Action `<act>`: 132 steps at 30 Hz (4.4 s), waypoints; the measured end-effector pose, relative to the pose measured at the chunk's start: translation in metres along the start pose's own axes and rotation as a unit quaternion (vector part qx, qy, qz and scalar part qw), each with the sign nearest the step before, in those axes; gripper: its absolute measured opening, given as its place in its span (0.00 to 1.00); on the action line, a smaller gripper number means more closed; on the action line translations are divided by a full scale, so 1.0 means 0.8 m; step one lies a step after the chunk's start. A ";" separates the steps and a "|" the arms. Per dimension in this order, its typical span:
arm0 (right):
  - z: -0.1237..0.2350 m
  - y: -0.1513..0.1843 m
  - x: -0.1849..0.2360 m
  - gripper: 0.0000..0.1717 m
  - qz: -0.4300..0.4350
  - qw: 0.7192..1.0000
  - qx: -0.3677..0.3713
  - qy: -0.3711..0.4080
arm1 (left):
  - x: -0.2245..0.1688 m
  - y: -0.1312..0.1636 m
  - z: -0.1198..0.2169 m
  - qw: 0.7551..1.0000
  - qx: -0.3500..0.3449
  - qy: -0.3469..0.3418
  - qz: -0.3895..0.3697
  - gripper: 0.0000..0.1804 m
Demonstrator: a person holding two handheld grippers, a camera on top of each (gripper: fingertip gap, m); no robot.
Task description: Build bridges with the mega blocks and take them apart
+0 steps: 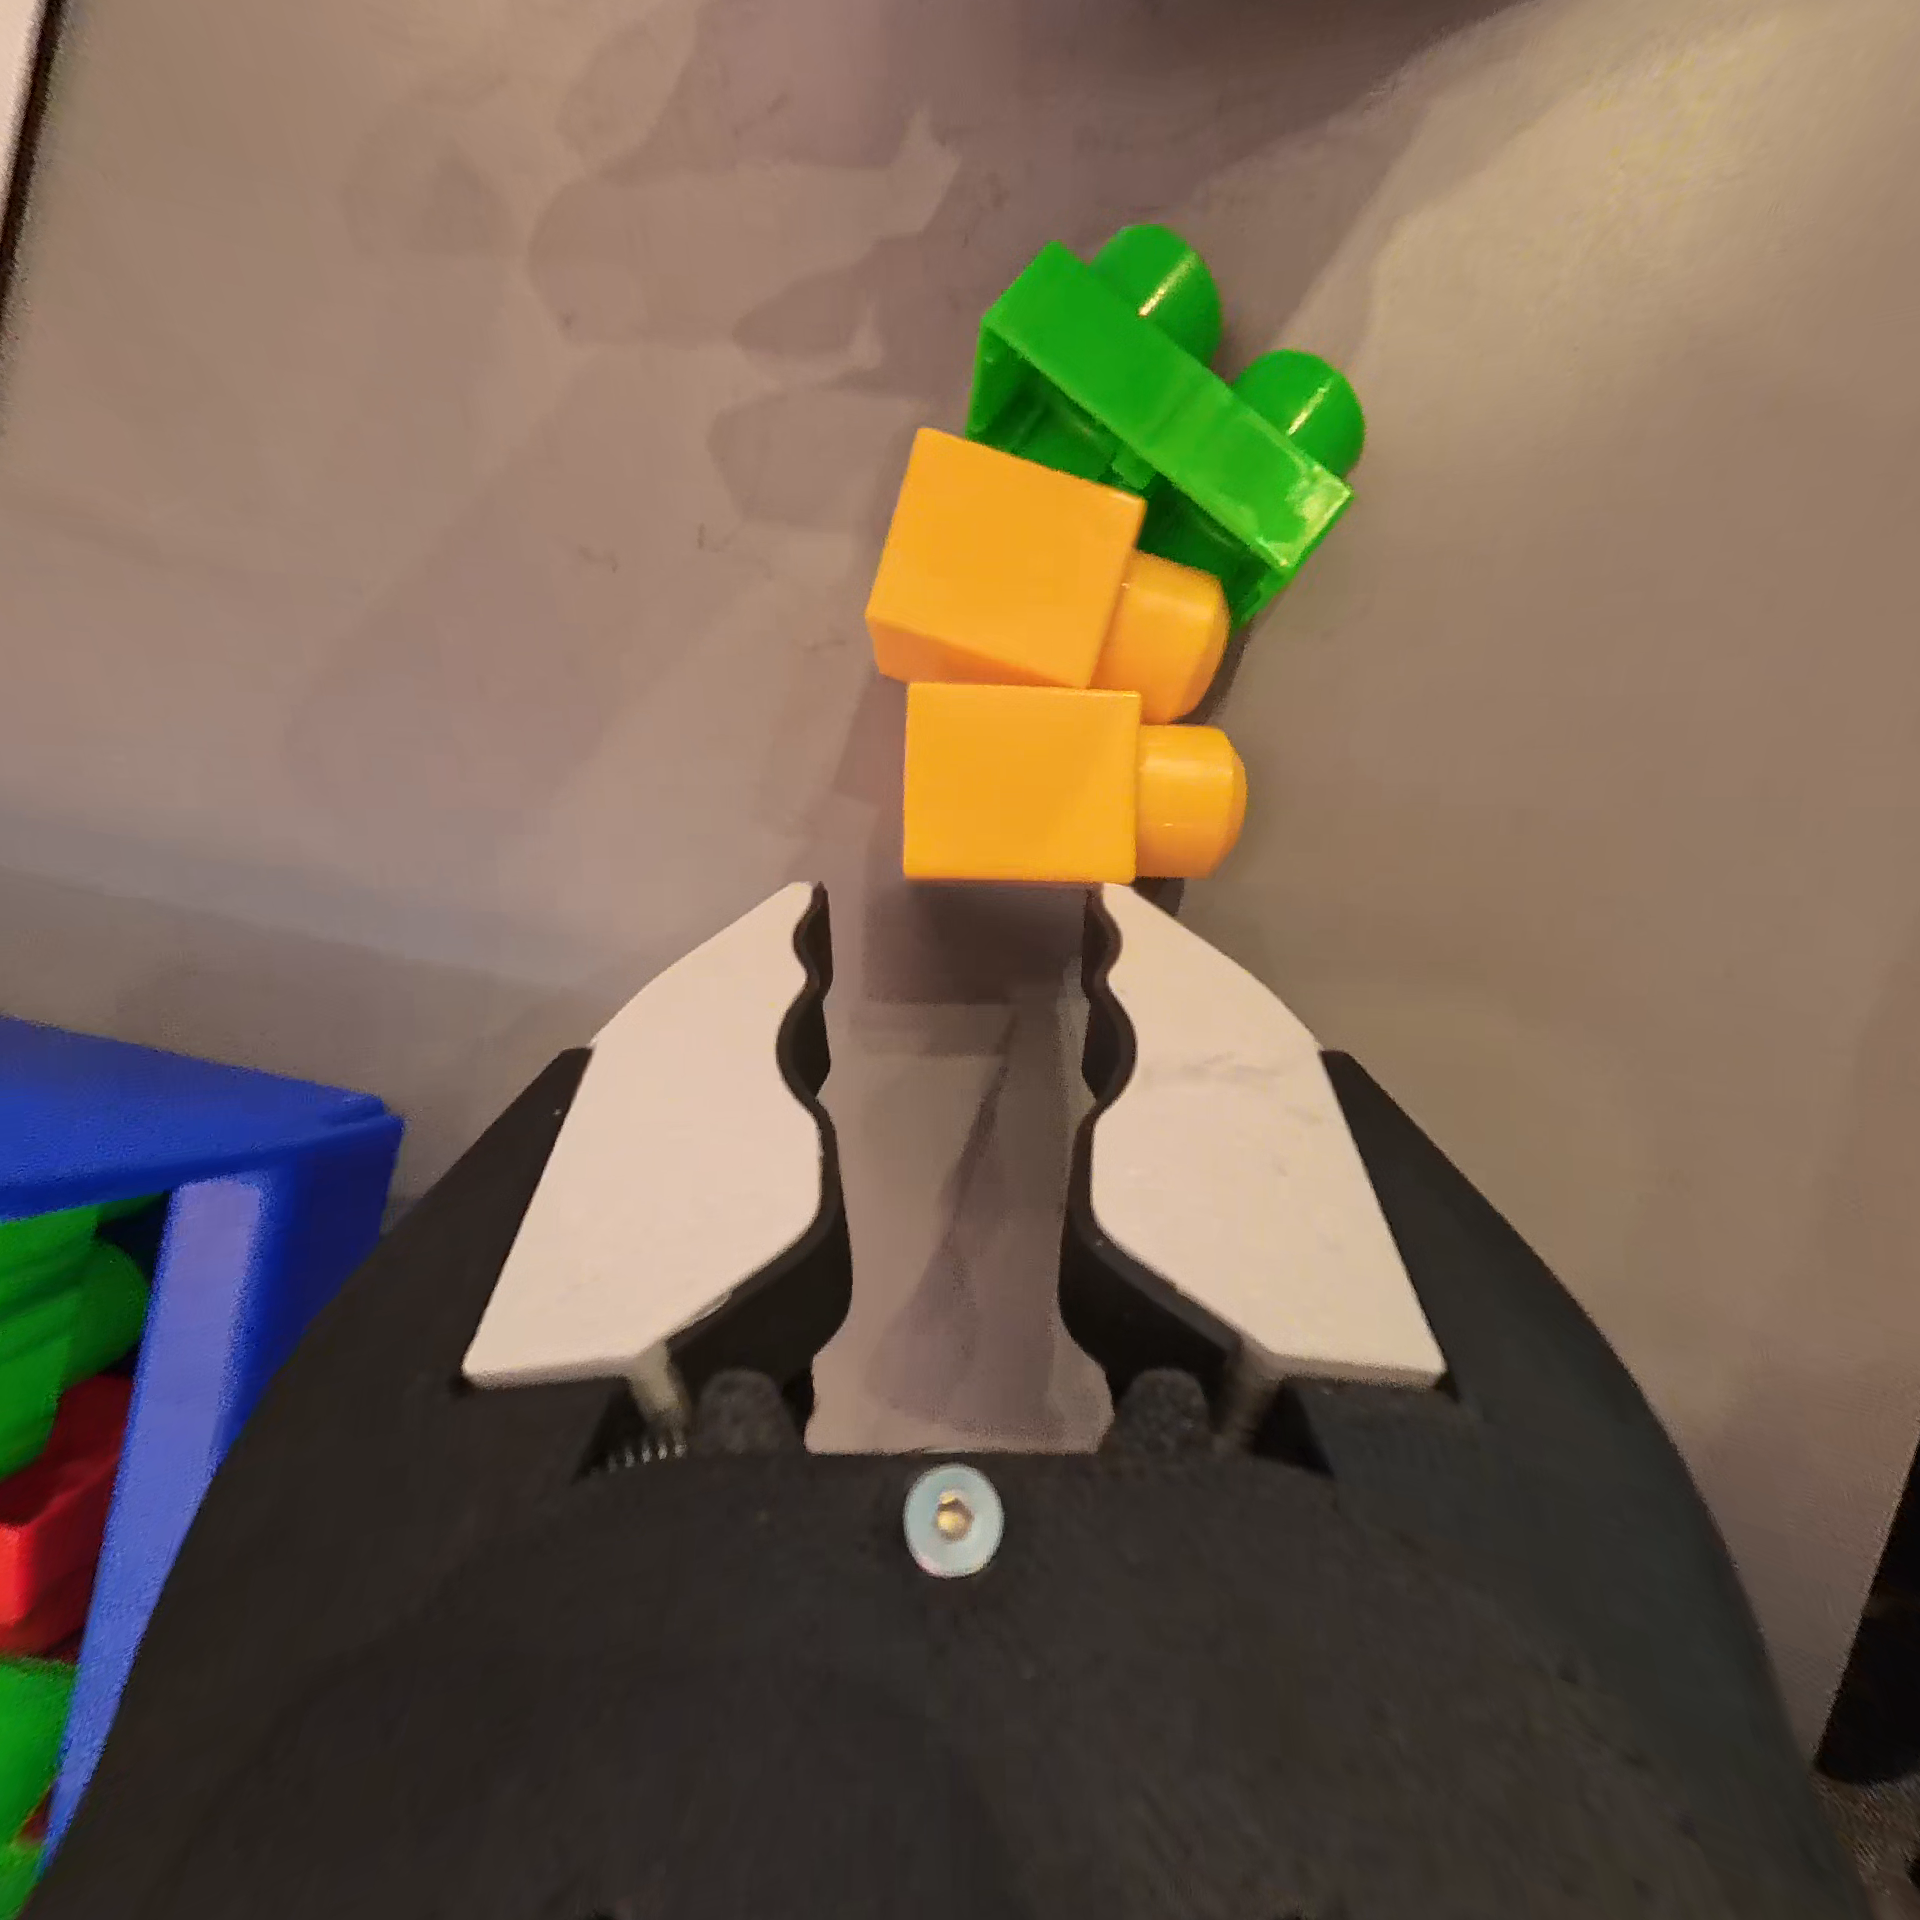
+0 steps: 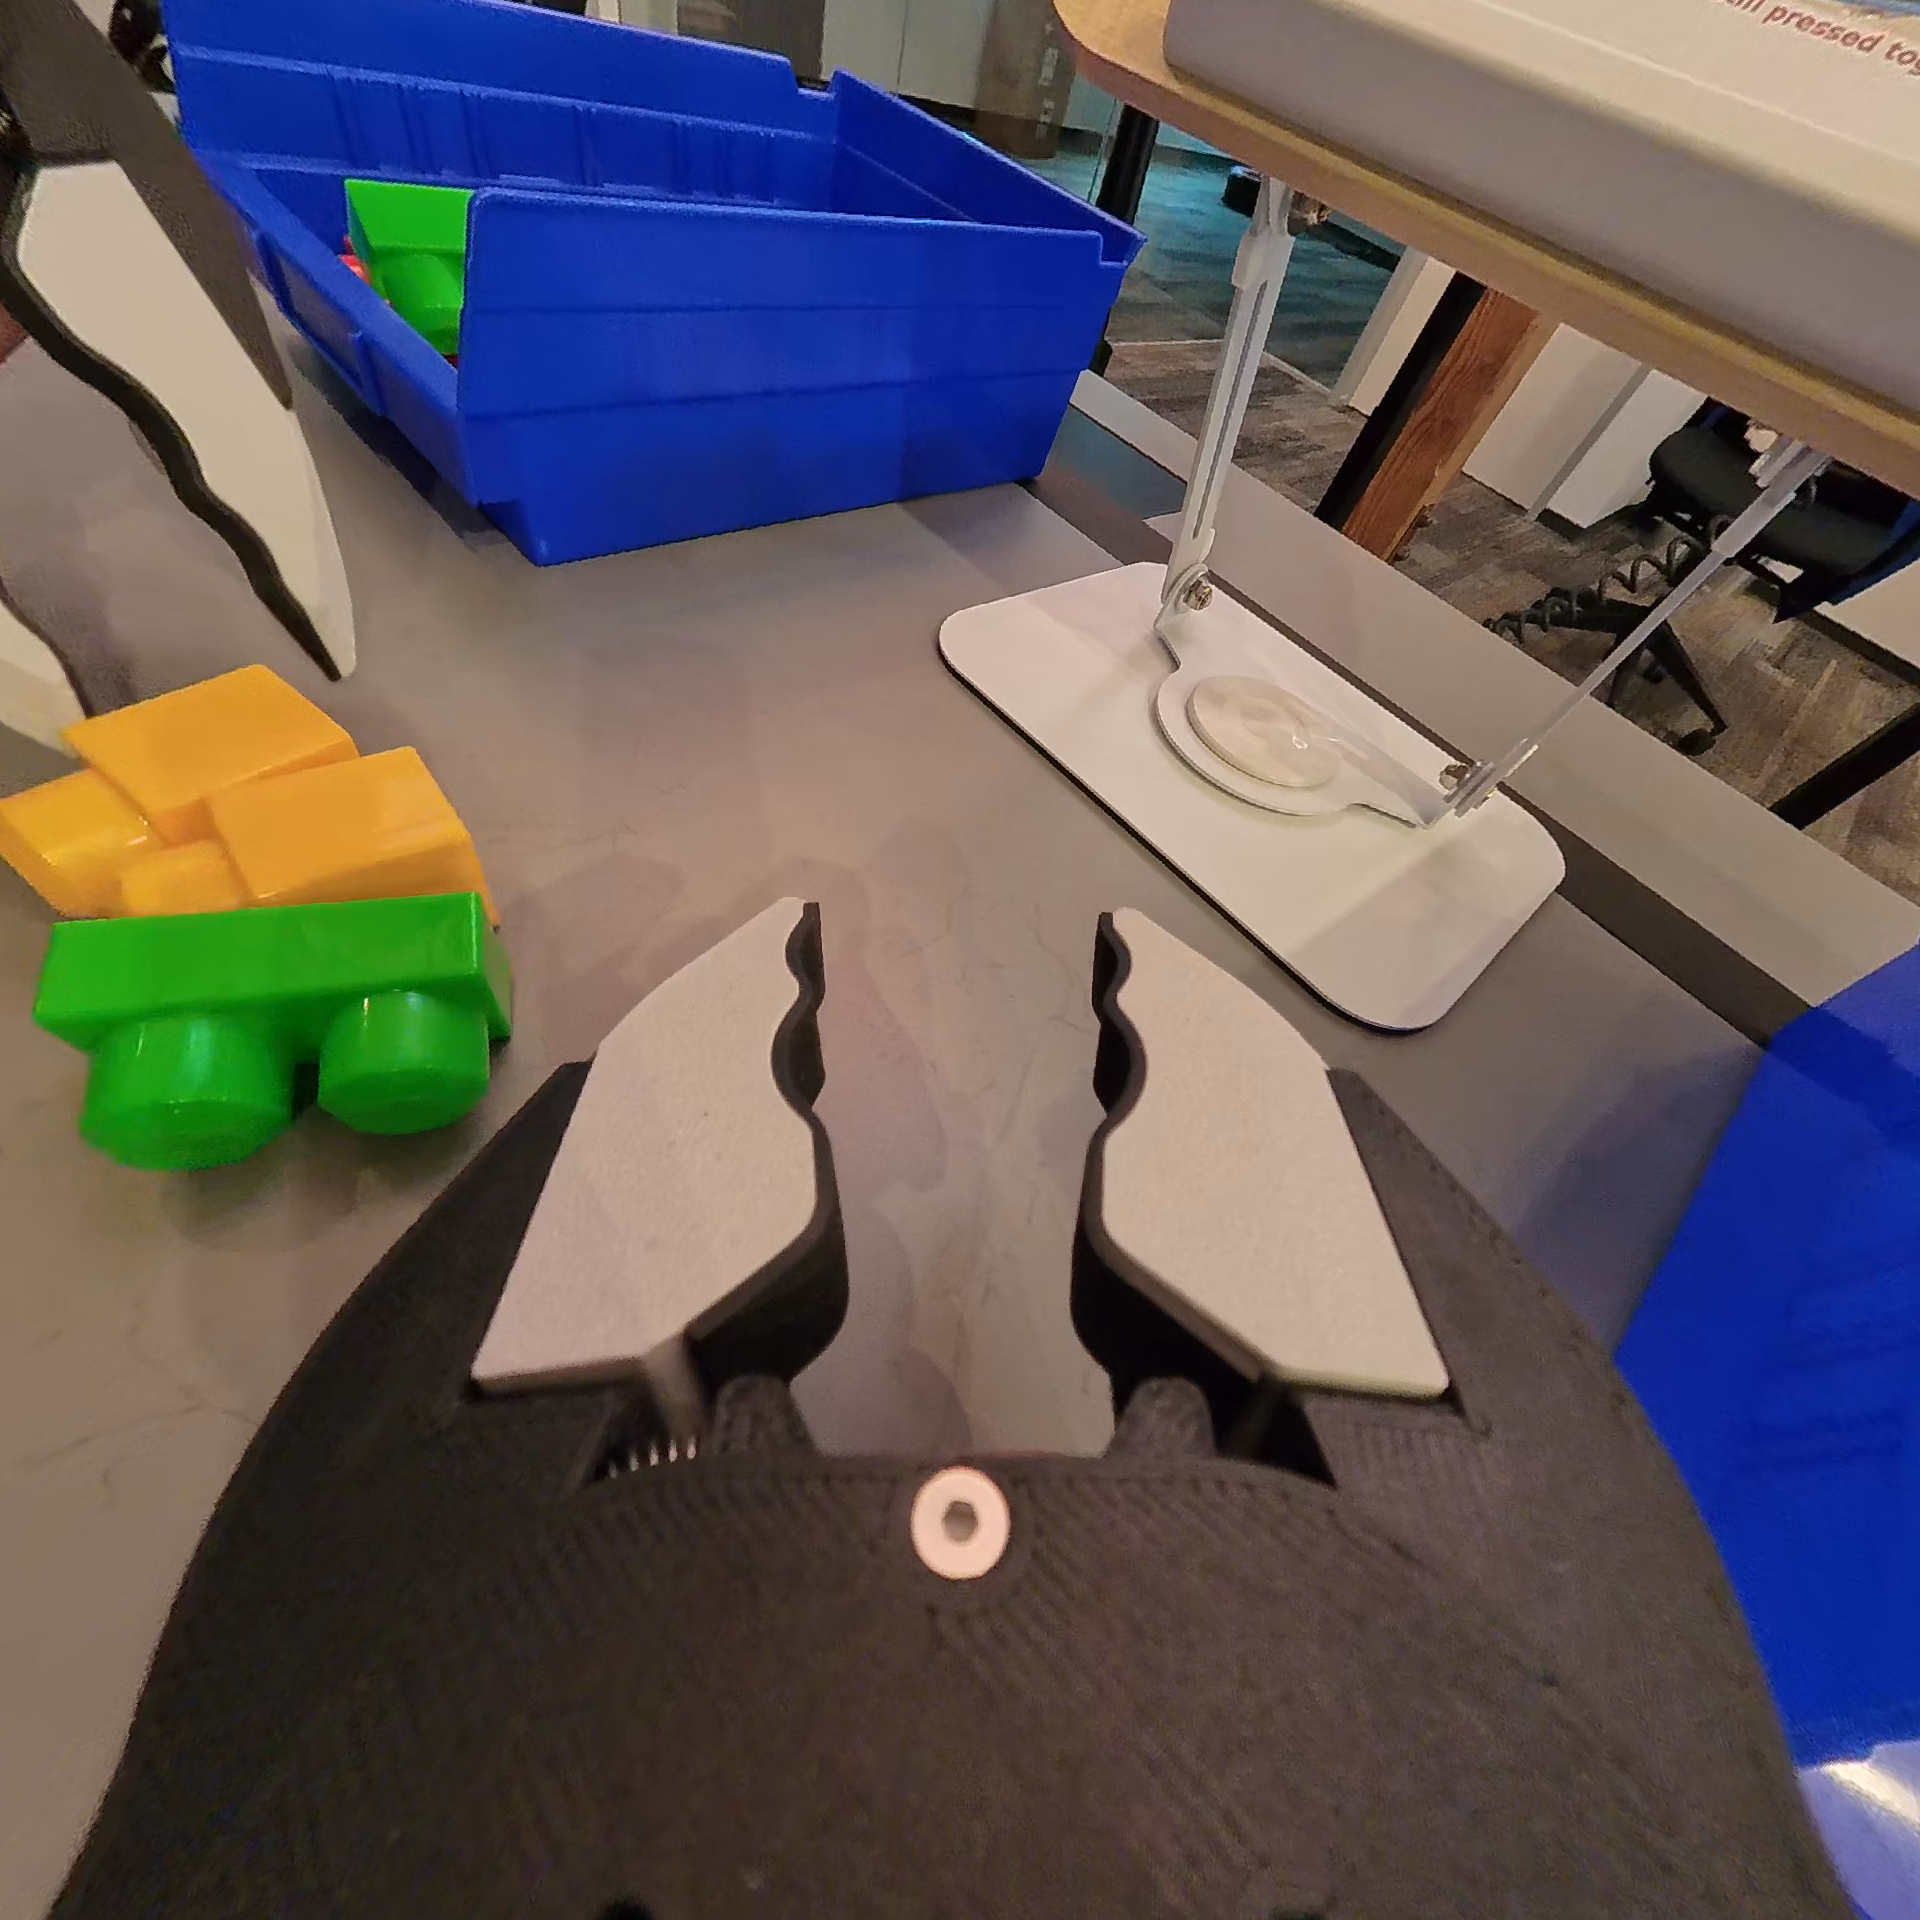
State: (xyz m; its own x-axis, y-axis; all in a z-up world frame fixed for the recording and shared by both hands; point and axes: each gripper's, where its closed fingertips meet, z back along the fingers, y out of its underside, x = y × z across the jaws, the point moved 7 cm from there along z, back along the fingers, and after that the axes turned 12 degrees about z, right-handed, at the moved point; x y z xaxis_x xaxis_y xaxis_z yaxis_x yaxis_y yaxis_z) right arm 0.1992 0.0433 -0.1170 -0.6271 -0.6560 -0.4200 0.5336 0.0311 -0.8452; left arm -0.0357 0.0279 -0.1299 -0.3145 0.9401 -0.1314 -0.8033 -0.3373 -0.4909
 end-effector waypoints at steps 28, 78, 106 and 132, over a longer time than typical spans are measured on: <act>0.000 0.000 0.000 0.29 0.001 1.000 0.000 -0.003 | -0.004 -0.091 -0.023 0.988 0.058 0.101 -0.104 0.28; -0.001 0.000 0.002 0.29 0.002 1.000 0.003 -0.010 | -0.036 -0.064 -0.011 0.823 0.217 0.034 -0.523 0.50; -0.002 0.000 0.004 0.29 0.007 1.000 0.004 -0.015 | -0.024 -0.049 -0.040 0.859 0.231 0.109 -0.443 0.42; -0.002 -0.001 0.006 0.29 0.009 1.000 0.005 -0.015 | -0.027 -0.007 -0.025 0.966 0.201 0.016 -0.163 0.52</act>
State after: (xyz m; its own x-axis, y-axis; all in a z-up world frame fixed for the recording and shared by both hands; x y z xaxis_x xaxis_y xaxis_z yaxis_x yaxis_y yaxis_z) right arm 0.1952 0.0416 -0.1190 -0.6000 -0.6780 -0.4247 0.5504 0.0354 -0.8341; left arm -0.0140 0.0107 -0.1416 -0.0020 0.9984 -0.0557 -0.9903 -0.0097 -0.1383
